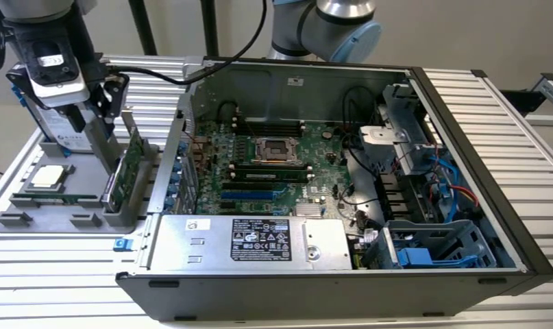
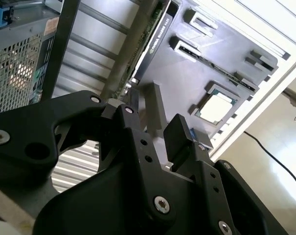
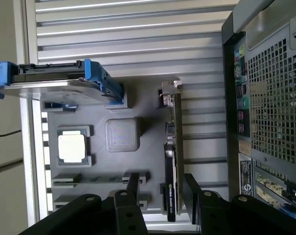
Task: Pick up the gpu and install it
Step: 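Pick up the gpu and move the gpu toward the slot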
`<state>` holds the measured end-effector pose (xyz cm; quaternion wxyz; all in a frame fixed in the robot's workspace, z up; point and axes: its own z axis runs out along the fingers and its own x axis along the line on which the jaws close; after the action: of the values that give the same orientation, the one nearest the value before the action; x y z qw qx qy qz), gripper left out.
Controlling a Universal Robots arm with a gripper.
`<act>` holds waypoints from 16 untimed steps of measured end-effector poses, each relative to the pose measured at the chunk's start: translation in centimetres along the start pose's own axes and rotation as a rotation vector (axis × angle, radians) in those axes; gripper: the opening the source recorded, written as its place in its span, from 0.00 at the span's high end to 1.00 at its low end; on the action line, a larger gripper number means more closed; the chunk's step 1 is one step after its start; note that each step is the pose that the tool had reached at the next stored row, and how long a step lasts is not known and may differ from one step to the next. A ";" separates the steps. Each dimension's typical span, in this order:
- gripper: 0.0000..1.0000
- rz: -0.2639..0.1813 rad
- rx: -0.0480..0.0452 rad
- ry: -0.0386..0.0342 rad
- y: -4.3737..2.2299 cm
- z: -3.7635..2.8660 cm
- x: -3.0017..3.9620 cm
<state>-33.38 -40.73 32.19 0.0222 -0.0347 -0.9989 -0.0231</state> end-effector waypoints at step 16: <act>0.00 -0.138 0.0027 -0.0222 -0.03 0.77 -0.03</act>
<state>-33.38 -40.73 31.42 0.0095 0.0339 -0.9991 -0.0228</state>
